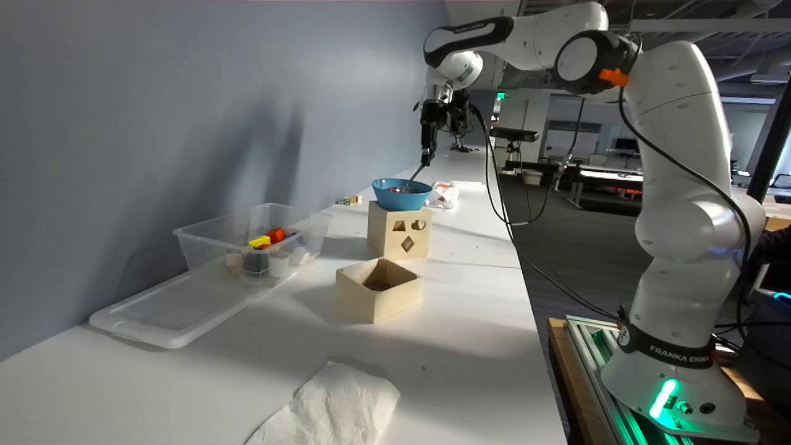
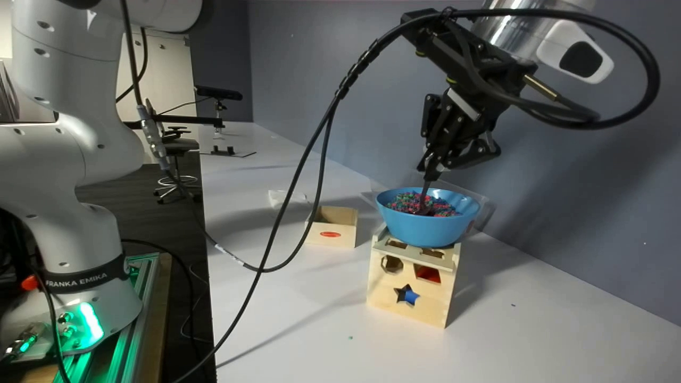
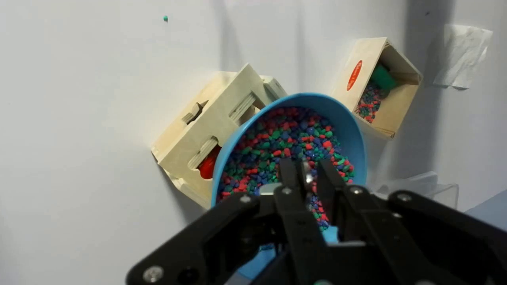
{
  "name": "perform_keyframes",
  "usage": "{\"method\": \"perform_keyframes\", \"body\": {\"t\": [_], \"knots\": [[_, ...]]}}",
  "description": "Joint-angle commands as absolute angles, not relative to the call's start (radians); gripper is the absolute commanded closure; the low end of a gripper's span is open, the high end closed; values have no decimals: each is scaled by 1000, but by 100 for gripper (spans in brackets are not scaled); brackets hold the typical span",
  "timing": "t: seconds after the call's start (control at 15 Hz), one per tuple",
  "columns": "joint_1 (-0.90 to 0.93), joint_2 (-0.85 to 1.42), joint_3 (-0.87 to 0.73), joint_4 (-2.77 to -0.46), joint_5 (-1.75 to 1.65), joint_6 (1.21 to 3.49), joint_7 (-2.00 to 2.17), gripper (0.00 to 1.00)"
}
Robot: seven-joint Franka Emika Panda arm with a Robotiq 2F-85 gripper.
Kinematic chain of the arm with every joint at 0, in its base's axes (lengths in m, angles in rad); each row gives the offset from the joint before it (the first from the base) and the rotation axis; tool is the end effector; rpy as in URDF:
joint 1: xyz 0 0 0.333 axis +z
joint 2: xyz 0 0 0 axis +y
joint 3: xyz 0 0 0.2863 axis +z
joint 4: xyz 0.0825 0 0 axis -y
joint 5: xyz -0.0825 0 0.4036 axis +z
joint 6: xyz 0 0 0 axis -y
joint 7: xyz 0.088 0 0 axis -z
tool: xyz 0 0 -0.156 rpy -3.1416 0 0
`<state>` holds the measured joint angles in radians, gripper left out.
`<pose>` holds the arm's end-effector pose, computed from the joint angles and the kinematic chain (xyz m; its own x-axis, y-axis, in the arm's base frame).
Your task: Put half a spoon of the blue bowl's contents into the small crate
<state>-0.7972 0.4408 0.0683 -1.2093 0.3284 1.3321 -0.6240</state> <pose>0.5106 -0.3912 0.4426 0.9968 -0.0707 -0.0370 -0.0798 -0.8861 -0.4567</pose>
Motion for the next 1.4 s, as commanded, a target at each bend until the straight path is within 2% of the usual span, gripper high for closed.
{"method": "perform_keyframes", "body": {"t": [0.0, 0.47, 0.8, 1.33], "knots": [[-788, 431, 64, -1227, 311, 1330, -606, 49], [-786, 409, 33, -1208, 240, 1348, -559, 2], [-788, 278, 21, -1227, 183, 1305, -566, 0], [-787, -108, 58, -1395, 197, 1157, -940, 0]]}}
